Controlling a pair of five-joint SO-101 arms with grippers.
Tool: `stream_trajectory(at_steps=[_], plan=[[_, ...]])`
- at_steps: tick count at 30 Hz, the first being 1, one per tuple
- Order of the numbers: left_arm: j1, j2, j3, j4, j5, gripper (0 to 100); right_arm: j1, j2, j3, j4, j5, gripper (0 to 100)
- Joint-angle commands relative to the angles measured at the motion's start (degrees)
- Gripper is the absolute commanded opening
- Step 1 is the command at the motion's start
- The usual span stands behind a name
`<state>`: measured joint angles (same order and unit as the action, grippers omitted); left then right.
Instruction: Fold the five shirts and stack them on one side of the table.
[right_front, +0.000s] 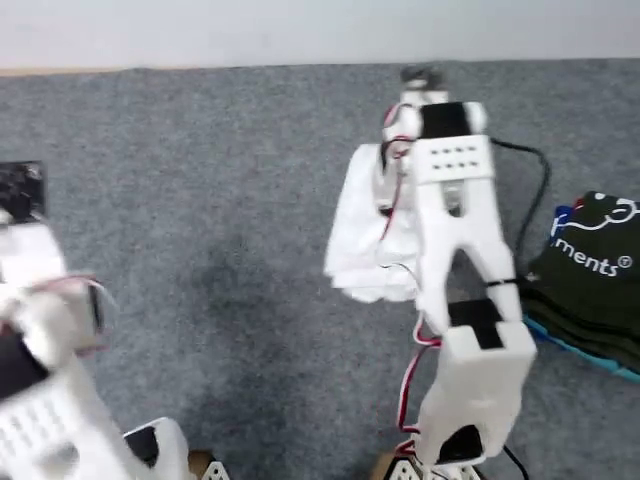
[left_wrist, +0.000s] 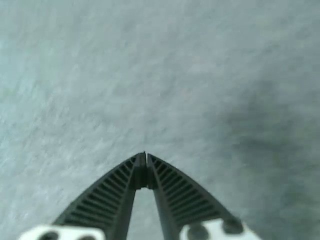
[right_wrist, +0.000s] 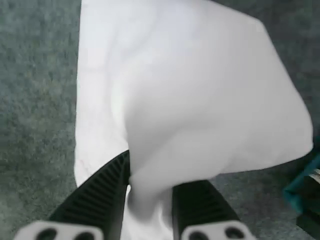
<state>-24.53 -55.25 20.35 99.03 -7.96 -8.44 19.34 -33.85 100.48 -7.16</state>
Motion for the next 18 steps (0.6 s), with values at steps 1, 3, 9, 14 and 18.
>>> stream_trajectory(at_steps=[1, 3, 9, 14, 18], plan=[[12.0, -12.0, 5.8, -0.4, 6.5, 1, 4.6, -7.7, -0.5, 2.3, 1.1, 0.9], [14.5, -16.1, 11.2, -1.4, 8.3, 1, 7.4, -8.7, -0.5, 2.3, 2.5, 0.9], [12.2, -24.5, 24.2, -10.0, 6.5, 1, 15.0, -11.7, -0.5, 2.3, 6.3, 0.9], [12.2, -30.6, 37.4, -18.3, 7.1, 1, 18.0, -16.4, -0.4, 2.3, 7.5, 0.8], [12.3, -35.7, 47.2, -24.1, 6.8, 1, 21.4, -19.8, -0.4, 2.4, 9.8, 0.8]])
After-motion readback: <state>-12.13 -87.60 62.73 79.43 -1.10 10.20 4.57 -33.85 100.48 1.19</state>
